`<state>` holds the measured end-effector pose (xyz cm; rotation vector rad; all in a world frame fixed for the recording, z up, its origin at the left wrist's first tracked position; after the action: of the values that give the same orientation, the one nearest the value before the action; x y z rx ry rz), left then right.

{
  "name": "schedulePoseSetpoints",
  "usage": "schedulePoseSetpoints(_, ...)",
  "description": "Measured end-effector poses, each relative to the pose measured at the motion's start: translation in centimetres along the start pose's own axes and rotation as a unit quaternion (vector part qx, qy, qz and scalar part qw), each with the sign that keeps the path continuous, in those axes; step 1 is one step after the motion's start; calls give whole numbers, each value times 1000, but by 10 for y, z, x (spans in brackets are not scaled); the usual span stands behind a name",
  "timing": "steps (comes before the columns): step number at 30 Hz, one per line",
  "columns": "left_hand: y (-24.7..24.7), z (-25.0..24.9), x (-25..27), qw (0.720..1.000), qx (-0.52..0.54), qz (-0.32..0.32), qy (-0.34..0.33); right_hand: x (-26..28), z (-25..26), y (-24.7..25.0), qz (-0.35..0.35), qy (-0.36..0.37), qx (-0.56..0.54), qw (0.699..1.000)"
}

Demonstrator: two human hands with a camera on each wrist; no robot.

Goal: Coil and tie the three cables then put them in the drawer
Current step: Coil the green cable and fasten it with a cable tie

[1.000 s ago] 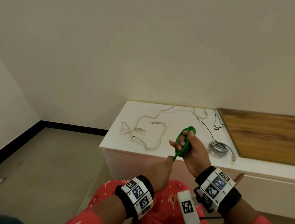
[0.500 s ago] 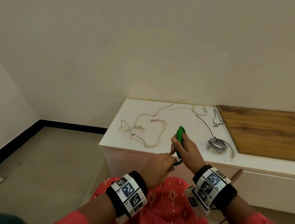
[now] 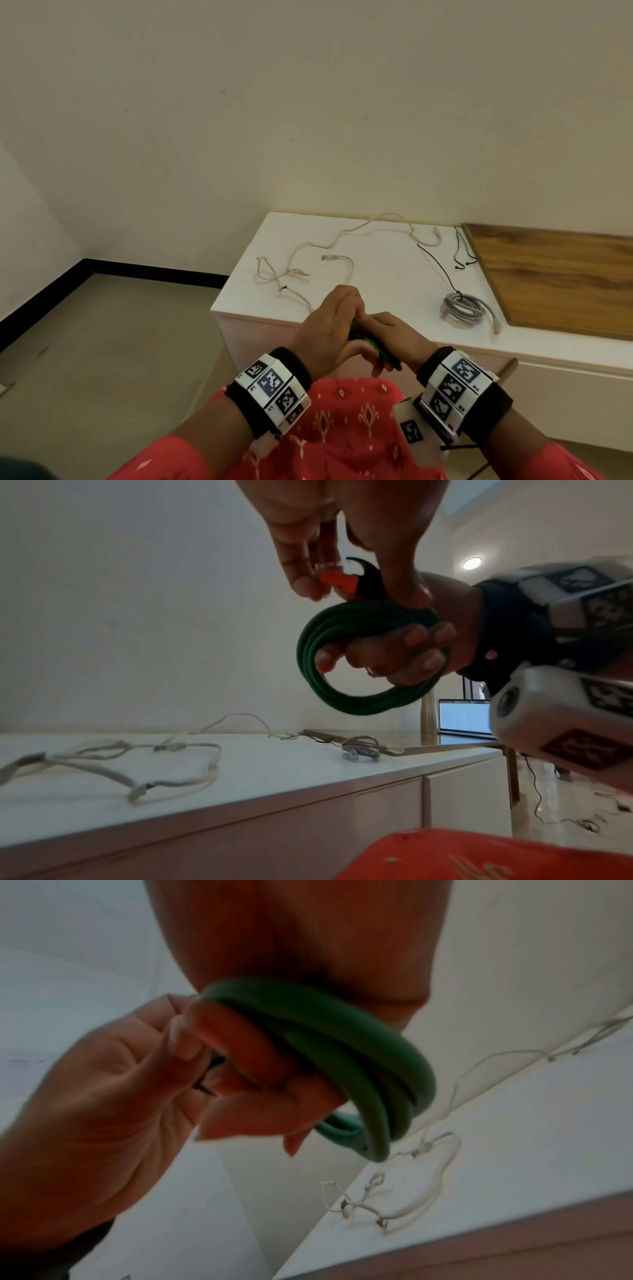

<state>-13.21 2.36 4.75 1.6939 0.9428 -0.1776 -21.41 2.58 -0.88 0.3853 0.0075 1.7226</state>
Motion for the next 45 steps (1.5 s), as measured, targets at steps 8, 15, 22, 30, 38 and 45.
schedulePoseSetpoints(8,-24,13,11,984,51,143,97,11,3,-20,84,-65,-94,990)
schedulePoseSetpoints(15,-11,28,8,983,13,87,162,3,14,9,-79,58,-102,990)
schedulePoseSetpoints(22,-12,44,14,963,130,90,219,-1,17,3,-35,104,-69,992)
schedulePoseSetpoints(30,-25,56,21,827,411,128,363,-4,10,16,-60,98,-74,991)
schedulePoseSetpoints(38,-30,61,22,782,466,145,389,-6,5,18,-55,92,-74,991)
schedulePoseSetpoints(45,-32,58,12,803,449,115,376,-9,3,26,-39,79,-85,992)
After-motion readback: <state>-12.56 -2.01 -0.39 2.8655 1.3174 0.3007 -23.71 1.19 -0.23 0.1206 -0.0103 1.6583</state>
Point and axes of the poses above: each hand's wrist, its own x-axis away from the middle knuckle, its own y-axis out of the back of the hand, z = x × y, the point moved 8 cm from there along -x, towards the middle knuckle, and after that the axes turned 7 degrees about -x, right-handed, at the moved point
